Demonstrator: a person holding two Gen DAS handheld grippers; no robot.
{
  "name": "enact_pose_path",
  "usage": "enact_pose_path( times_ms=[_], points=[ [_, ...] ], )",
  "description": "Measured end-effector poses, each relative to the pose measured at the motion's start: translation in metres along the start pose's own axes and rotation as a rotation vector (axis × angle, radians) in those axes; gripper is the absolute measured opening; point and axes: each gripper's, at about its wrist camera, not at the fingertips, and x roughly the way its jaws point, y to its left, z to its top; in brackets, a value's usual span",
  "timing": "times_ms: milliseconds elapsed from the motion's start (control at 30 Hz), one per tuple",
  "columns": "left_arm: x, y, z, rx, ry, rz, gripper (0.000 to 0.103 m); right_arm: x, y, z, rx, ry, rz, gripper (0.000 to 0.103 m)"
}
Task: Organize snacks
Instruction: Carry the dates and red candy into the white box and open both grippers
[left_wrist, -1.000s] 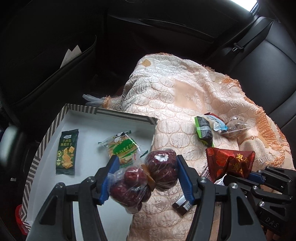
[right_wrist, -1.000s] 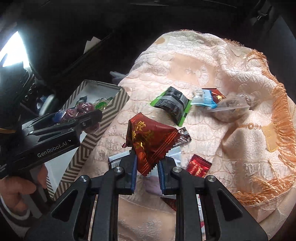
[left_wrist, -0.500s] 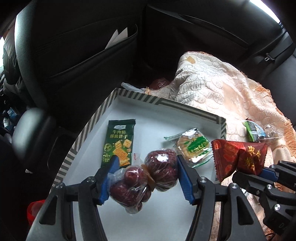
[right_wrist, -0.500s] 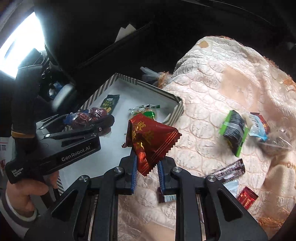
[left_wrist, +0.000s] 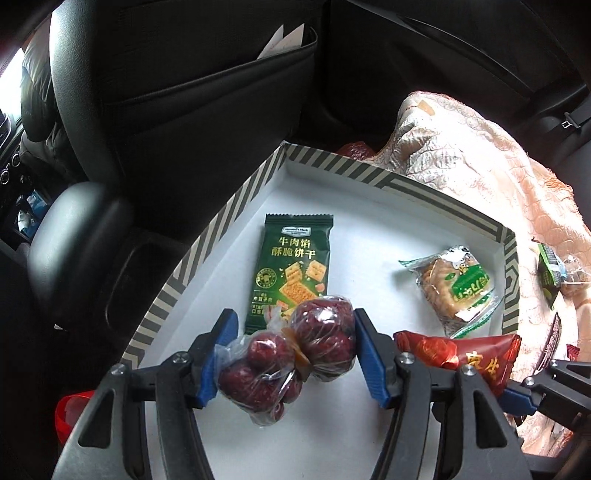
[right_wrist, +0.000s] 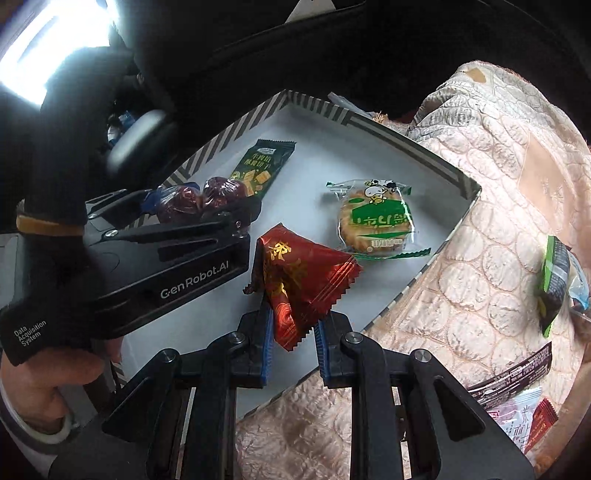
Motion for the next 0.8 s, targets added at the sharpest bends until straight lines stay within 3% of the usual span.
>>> enact_pose_path(
  times_ms=[67,200,267,333,800],
  points=[
    [0.004,0.001,0.0,-0.004,0.013,0.002,0.069,0.001,0.002,-0.002,-0.01,-0.01,-0.021,0.02],
    [0.002,0.004,-0.002,-0.019,0.004,0.018,0.086,0.001,0.002,-0.002,-0.018,-0.018,-0.038,0.023],
    [0.0,0.006,-0.002,-0.029,-0.001,0.02,0.092,-0.003,0.003,-0.002,-0.027,-0.034,-0.044,0.035],
    [-0.001,0.005,-0.001,-0.025,-0.001,0.021,0.094,-0.01,0.002,-0.003,-0.022,-0.063,-0.051,0.046],
    [-0.026,-0.021,0.003,0.041,-0.033,-0.029,0.095,-0.052,-0.017,-0.023,0.058,-0.161,-0.032,0.046]
  ],
)
